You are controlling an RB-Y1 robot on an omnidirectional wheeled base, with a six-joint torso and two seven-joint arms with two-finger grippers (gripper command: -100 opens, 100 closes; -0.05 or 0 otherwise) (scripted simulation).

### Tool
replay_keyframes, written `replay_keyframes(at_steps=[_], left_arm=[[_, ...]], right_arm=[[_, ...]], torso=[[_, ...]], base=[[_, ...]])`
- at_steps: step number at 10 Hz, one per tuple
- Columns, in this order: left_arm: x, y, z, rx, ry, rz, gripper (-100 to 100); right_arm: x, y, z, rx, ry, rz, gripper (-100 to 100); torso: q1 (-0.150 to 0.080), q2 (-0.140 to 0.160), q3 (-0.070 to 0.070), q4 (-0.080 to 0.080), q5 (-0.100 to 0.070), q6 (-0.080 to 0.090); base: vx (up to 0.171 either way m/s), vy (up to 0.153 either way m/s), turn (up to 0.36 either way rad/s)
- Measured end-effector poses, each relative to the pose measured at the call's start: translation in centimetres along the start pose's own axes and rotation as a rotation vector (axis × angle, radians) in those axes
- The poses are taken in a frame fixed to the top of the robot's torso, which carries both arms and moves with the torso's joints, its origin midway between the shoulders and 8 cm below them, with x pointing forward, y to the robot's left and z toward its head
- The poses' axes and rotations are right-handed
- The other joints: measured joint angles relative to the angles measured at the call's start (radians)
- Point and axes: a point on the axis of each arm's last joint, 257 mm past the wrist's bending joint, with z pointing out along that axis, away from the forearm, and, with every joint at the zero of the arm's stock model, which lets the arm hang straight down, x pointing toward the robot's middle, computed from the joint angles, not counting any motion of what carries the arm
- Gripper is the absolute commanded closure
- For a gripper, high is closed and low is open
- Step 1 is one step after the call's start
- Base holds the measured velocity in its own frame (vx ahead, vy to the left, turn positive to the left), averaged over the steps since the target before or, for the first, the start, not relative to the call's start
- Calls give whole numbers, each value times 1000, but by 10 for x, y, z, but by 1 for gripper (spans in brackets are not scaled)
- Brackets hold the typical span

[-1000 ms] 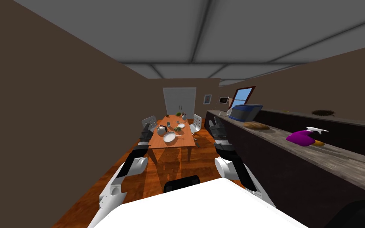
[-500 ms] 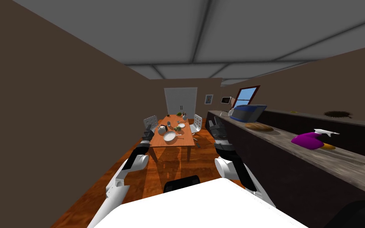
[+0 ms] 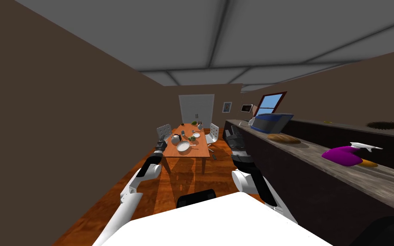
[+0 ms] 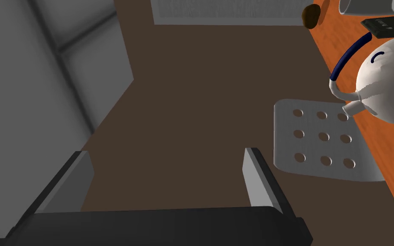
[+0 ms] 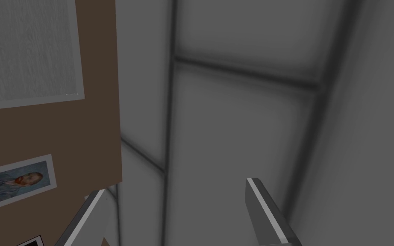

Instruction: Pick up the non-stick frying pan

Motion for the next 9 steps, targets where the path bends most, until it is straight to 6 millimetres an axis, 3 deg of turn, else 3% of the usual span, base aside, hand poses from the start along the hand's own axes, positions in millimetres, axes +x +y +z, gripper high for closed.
replay_keyframes(at_steps=[6, 9], left_arm=[[-15, 62, 14, -156, -28, -18, -100], [-24, 82, 19, -216, -42, -26, -100]], right_arm=[[0, 0, 0, 0, 0, 0, 0], [0, 0, 0, 0, 0, 0, 0]], torso=[[-1, -1, 0, 0, 0, 0], [2, -2, -1, 0, 0, 0]], base=[[-9, -52, 37], [2, -29, 14]])
